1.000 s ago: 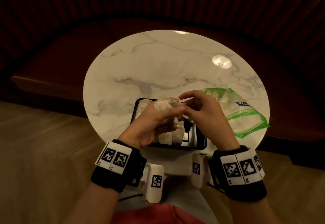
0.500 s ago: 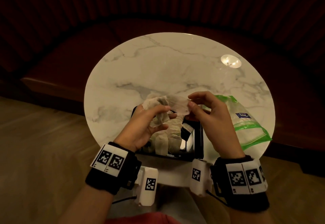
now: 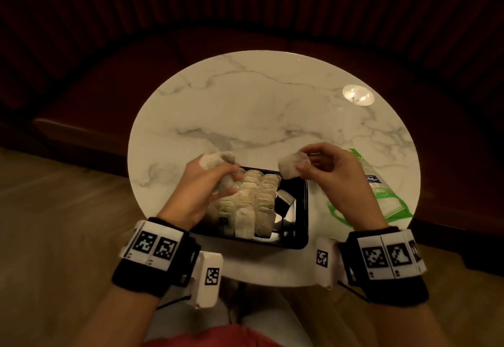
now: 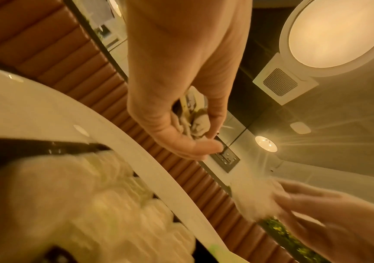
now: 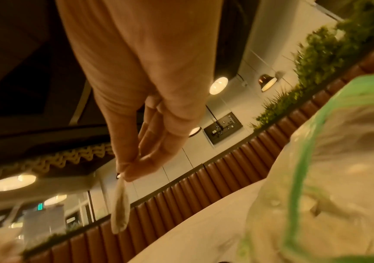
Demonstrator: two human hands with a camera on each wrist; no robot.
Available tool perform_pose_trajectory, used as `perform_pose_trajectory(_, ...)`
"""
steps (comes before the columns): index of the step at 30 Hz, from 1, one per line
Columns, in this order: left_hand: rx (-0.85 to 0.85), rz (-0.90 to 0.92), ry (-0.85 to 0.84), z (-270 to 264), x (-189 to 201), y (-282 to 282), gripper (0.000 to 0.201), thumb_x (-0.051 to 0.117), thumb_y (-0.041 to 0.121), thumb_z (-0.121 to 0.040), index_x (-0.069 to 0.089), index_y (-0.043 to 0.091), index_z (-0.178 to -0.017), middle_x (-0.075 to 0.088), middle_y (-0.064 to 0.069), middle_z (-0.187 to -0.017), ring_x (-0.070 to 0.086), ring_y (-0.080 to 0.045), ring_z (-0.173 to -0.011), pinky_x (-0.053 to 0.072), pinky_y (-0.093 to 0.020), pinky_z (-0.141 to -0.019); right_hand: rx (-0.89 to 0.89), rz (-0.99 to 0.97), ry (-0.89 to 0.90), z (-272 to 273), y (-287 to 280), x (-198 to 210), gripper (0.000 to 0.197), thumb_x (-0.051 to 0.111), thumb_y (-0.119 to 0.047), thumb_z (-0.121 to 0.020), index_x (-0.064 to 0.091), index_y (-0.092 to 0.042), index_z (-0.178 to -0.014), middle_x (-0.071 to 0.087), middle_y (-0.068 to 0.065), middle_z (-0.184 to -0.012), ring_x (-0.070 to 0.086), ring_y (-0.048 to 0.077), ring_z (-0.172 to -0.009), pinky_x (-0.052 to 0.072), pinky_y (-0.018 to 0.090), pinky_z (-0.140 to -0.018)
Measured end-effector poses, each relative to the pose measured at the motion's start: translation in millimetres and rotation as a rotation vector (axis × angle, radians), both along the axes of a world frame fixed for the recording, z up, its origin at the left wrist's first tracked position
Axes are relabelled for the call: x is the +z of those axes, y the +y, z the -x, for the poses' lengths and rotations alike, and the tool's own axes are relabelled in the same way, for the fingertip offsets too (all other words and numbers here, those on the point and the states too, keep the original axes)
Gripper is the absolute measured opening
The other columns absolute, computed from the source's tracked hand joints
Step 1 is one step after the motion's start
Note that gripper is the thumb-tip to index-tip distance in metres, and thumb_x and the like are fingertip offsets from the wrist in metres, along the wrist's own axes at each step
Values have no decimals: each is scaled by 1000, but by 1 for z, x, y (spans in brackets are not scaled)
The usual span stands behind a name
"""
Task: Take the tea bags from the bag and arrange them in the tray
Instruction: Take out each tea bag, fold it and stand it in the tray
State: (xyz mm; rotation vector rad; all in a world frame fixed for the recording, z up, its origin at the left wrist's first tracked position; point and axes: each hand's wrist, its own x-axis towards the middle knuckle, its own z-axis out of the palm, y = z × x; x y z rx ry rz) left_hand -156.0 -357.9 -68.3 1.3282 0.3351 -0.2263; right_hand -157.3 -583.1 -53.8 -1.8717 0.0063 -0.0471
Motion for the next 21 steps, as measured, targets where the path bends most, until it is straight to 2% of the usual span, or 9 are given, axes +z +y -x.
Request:
perform_pose_trajectory(5,110,-187,21,2,-15,41,11,70,6,-85,66,15,-88,69,-1,-70,65,-9,-67,55,-21,-55,32,304,38,1,-15,-20,6,69,-13,-88,72,-17,-91,72,-3,-83,68,10,-79,57,31,-75)
perform_pose_trajectory(8,126,-268,19,4,-23,57,12,76,14,-83,65,17,-88,67,0,-72,63,-10,-66,51,-23,-53,43,460,22,3,-9,-27,9,66,-11,-89,73,-15,-93,70,-4,-83,61,1,-73,45,8,-69)
perform_pose_trajectory(9,124,-308,20,5,-26,60,14,77,16,-82,65,17,-89,66,0,-73,63,-11,-68,49,-24,-54,36,508,18,2,-6,-29,10,66,-10,-89,74,-13,-94,70,-3,-85,61,2,-74,45,6,-69)
perform_pose_trajectory(10,120,-351,19,6,-31,63,15,77,18,-82,64,17,-88,65,-1,-74,62,-13,-70,48,-25,-56,33,549,14,0,-3,-31,12,65,-9,-89,74,-11,-96,71,0,-89,62,7,-78,48,10,-73)
perform_pose_trajectory(12,107,-441,5,7,-39,68,16,76,19,-83,61,15,-87,63,-4,-75,60,-16,-70,48,-27,-57,42,616,12,-2,3,-36,14,63,-8,-89,74,-8,-97,73,5,-94,64,16,-86,54,30,-84)
perform_pose_trajectory(13,93,-484,-2,7,-42,70,17,76,19,-83,61,14,-87,63,-5,-76,60,-17,-71,48,-27,-57,45,637,17,-3,6,-38,16,62,-7,-88,74,-8,-98,73,7,-95,65,19,-88,54,35,-86)
perform_pose_trajectory(15,48,-555,-9,8,-49,73,18,76,20,-84,62,10,-90,64,-7,-80,61,-20,-74,48,-28,-57,45,655,21,-2,10,-36,16,62,-6,-88,74,-9,-98,73,6,-95,65,19,-89,53,36,-86)
perform_pose_trajectory(19,-43,-640,-32,10,-56,74,21,74,18,-85,62,5,-95,66,-12,-86,63,-23,-78,50,-27,-56,100,652,32,9,8,-24,14,65,-8,-87,75,-15,-93,73,0,-89,64,12,-83,51,28,-80)
perform_pose_trajectory(21,-76,-657,-53,11,-59,75,19,75,18,-84,63,5,-92,67,-14,-87,62,-25,-79,48,-26,-54,151,686,64,14,9,-24,13,67,-11,-86,76,-18,-92,73,-1,-88,66,12,-83,53,31,-80)
